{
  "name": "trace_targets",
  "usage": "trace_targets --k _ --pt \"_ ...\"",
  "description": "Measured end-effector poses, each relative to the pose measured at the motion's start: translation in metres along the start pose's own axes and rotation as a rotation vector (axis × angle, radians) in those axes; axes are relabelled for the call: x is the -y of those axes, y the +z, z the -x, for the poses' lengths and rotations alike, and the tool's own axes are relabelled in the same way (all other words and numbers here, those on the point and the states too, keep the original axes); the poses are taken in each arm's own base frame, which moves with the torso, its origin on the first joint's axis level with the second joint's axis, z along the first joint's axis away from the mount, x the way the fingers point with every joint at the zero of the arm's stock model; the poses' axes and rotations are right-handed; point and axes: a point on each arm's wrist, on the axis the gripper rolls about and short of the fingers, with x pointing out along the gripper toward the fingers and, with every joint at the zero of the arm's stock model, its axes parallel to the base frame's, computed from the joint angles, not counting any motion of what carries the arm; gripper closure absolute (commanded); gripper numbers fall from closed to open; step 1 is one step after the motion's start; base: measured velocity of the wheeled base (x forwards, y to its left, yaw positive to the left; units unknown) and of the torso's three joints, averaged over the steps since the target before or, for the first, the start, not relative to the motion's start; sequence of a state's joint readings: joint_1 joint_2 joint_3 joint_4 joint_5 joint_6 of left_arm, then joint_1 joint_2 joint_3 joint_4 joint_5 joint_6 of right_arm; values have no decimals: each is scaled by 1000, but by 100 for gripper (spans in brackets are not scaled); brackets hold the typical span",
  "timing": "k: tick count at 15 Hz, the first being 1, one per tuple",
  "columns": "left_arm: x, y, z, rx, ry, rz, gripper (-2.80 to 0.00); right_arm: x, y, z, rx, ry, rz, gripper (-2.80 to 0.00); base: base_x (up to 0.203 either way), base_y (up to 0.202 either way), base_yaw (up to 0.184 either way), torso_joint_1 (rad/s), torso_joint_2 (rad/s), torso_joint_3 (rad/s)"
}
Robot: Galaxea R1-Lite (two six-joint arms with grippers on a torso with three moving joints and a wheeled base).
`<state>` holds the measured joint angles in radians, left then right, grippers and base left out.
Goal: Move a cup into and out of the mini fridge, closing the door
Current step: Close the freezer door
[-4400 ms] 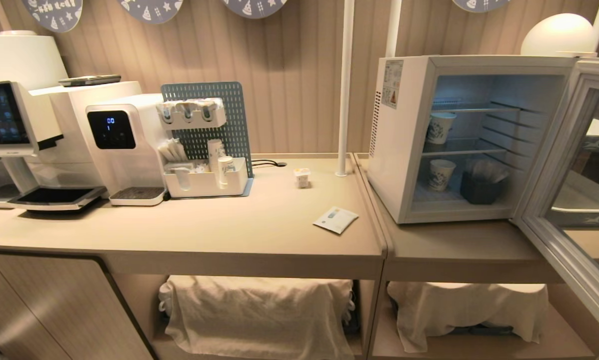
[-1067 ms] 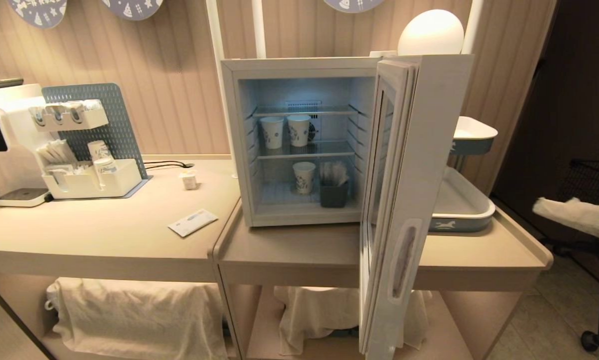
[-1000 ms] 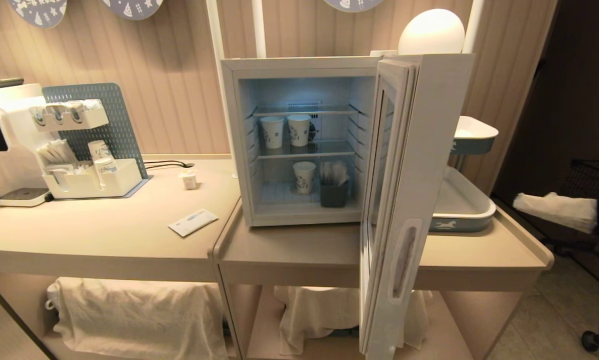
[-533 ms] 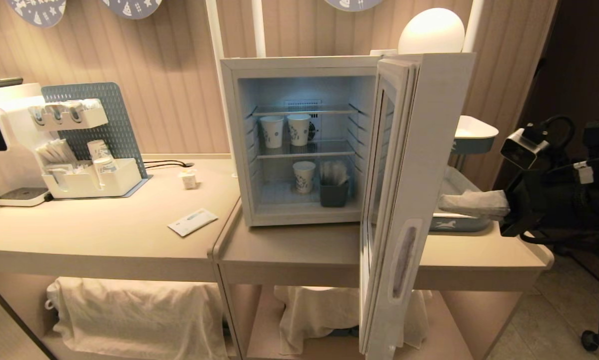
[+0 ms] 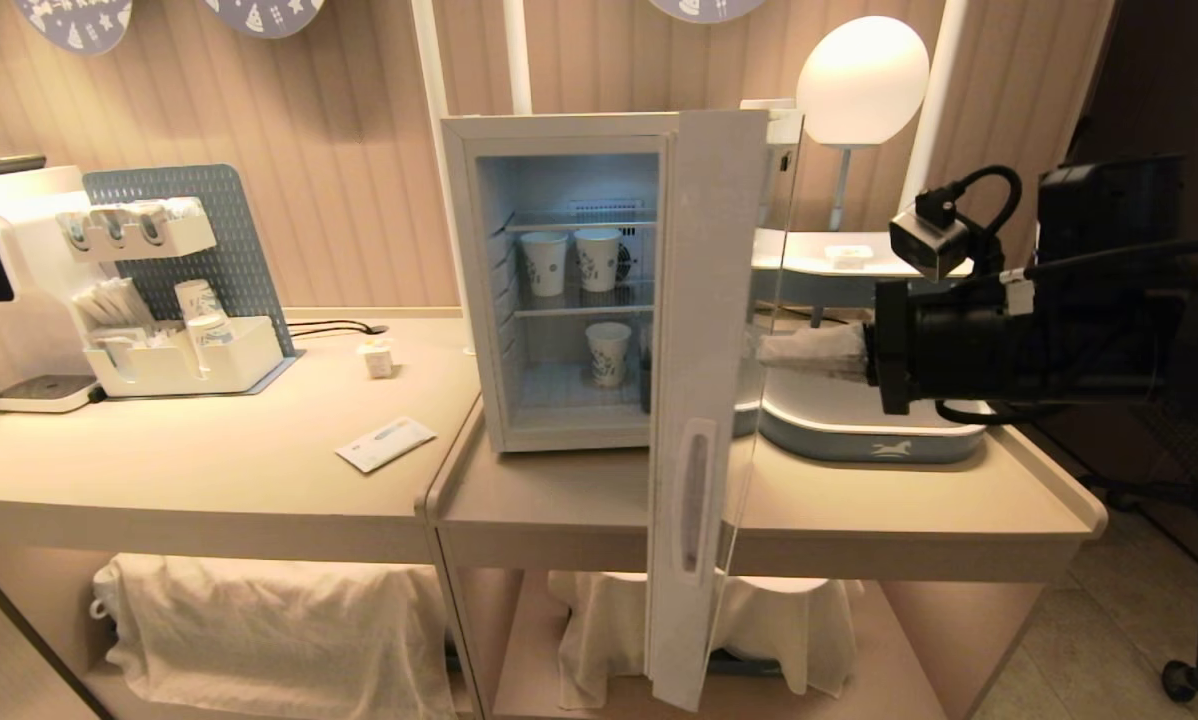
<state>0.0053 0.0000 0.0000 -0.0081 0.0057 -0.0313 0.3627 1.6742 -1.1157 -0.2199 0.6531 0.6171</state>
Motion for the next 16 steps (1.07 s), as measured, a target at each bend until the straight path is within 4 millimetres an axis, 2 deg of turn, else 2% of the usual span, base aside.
trace_targets --k 5,8,12,14,16 --pt "0 0 0 0 1 6 0 -52 38 -47 132 -76 97 0 0 0 0 0 0 0" --pt "0 0 0 1 2 7 0 -68 51 -86 197 -236 165 0 0 0 0 0 0 0" --pt "0 0 0 1 2 7 0 -50 25 -160 253 -556 388 0 0 0 0 0 0 0" --pt "0 0 0 1 2 7 0 -38 15 -180 258 -649 464 0 0 0 0 0 0 0" --pt "0 0 0 0 2 7 0 -26 12 -193 263 -659 515 0 0 0 0 0 0 0"
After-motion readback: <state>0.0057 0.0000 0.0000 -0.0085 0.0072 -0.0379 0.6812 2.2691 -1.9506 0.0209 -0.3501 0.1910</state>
